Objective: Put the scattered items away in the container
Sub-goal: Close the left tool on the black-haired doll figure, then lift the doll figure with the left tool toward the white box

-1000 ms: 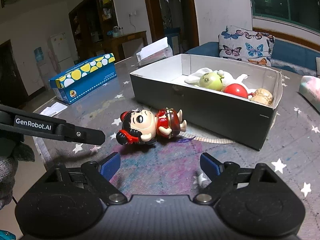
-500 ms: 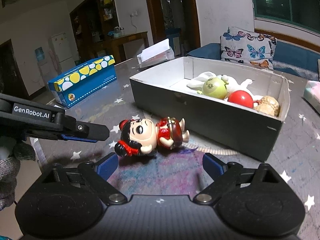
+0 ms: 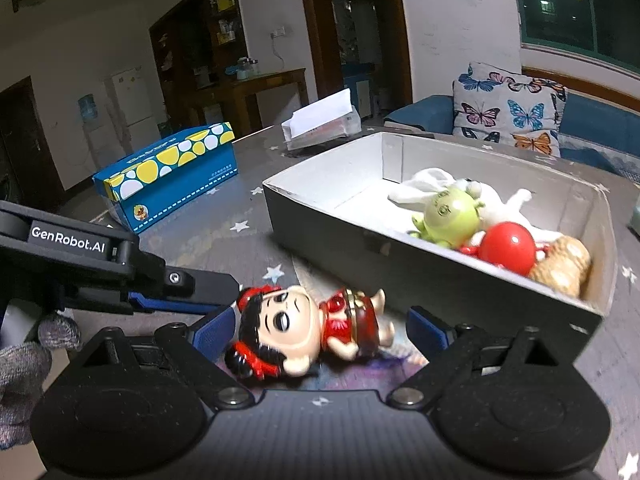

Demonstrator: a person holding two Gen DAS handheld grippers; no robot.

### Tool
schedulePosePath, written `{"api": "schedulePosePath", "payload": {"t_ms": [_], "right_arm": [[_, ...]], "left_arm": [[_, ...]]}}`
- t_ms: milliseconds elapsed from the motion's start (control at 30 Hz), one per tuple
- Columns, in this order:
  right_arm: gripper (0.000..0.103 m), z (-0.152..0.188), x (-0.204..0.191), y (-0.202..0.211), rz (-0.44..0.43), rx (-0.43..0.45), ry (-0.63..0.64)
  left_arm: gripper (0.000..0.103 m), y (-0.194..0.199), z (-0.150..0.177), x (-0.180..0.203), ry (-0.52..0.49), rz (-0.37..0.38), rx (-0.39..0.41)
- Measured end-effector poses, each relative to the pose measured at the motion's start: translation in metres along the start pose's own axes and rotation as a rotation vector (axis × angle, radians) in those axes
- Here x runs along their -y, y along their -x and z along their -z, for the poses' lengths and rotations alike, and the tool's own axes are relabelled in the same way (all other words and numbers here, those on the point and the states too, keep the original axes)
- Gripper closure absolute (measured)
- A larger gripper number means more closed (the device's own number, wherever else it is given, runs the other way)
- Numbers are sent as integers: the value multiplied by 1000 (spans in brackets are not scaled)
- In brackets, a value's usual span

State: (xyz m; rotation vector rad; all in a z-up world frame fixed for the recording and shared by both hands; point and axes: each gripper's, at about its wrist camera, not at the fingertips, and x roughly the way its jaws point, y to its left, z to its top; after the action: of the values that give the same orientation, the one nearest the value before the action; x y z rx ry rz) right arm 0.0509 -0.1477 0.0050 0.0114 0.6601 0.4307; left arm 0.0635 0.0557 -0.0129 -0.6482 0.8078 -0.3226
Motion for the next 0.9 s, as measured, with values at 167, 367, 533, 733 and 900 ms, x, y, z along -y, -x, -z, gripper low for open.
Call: {"api": "schedulePosePath", "payload": {"t_ms": [167, 367, 533, 733, 900], "right_arm": [[9, -3, -4, -8, -3, -3, 26], [9, -1, -5, -12, -10, -15, 40], [10, 0, -6, -10, -8, -17, 50], [10, 2, -12, -9, 1, -15, 94], [10, 1, -14, -12, -8, -22, 107]], "left_arm": [[72, -3, -4, -7, 35, 15, 3], [72, -8, -6, -12, 59, 25, -9], [72, -12, -8, -15, 85, 41, -19], [71, -15, -8, -15, 84, 45, -24], [71, -16, -7, -15, 85, 46, -22]]}}
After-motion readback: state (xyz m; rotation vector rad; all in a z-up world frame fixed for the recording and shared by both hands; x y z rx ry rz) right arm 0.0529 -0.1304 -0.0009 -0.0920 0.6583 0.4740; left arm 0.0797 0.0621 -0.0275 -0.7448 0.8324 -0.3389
